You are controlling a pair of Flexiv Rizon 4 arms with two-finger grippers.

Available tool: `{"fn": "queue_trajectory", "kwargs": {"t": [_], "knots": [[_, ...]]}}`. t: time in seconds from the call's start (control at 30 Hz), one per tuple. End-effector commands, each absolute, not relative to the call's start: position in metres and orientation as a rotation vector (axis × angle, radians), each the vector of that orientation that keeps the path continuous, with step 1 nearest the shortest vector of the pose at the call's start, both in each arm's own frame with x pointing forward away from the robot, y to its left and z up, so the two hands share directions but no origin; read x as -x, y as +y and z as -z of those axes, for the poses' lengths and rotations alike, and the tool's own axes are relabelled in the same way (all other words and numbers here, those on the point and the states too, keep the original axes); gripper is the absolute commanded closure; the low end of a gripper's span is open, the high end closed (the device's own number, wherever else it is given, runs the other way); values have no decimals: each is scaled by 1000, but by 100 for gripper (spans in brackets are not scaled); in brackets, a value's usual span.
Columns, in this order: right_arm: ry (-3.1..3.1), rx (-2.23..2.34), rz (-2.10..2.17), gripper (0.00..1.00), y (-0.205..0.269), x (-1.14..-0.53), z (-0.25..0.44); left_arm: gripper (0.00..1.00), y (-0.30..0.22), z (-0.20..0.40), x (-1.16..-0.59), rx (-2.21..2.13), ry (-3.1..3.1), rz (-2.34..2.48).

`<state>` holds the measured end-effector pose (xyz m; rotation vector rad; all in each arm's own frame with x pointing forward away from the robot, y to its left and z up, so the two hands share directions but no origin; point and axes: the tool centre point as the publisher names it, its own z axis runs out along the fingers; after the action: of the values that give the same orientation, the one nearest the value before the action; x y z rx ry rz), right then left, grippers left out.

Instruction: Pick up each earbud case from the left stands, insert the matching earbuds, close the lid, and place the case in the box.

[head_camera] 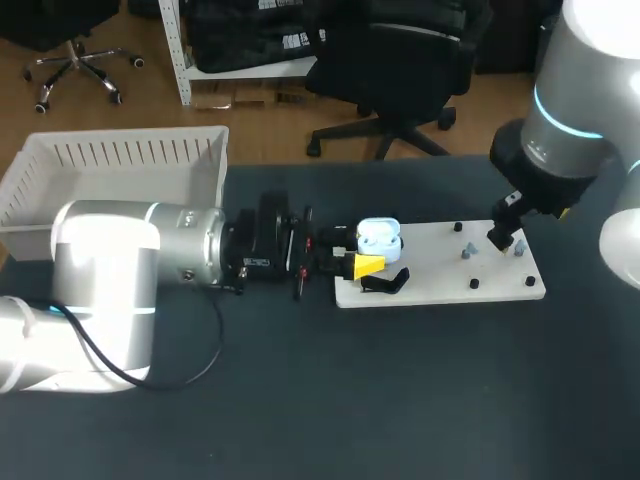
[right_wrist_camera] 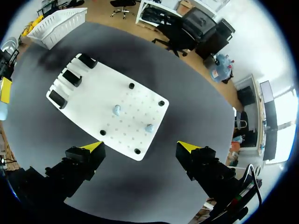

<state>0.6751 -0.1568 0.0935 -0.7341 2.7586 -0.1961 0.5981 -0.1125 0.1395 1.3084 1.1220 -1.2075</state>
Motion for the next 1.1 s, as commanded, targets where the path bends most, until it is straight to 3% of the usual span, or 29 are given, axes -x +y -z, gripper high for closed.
{"fn": "queue_trajectory", "kwargs": {"t": [0.03,0.4,0.53,0.6,0.67,0.97,1.1], "knots": [[2797,726,169,0,-163,-689,-80,100,-109,-141,-588,-1299,1124,1191],[2827,729,230,0,-170,-698,-62,100,-113,-138,-581,-1311,1126,1180],[2843,692,256,23,-170,-701,-53,100,-113,-138,-581,-1311,1126,1180],[2852,681,263,44,-169,-702,-49,100,-113,-138,-581,-1311,1126,1180],[2857,672,270,52,-167,-703,-48,100,-113,-138,-581,-1311,1126,1180],[2906,506,309,57,-165,-707,-42,100,-113,-138,-581,-1311,1126,1180],[2915,435,343,55,-164,-708,-41,100,-113,-138,-581,-1311,1126,1180]]}}
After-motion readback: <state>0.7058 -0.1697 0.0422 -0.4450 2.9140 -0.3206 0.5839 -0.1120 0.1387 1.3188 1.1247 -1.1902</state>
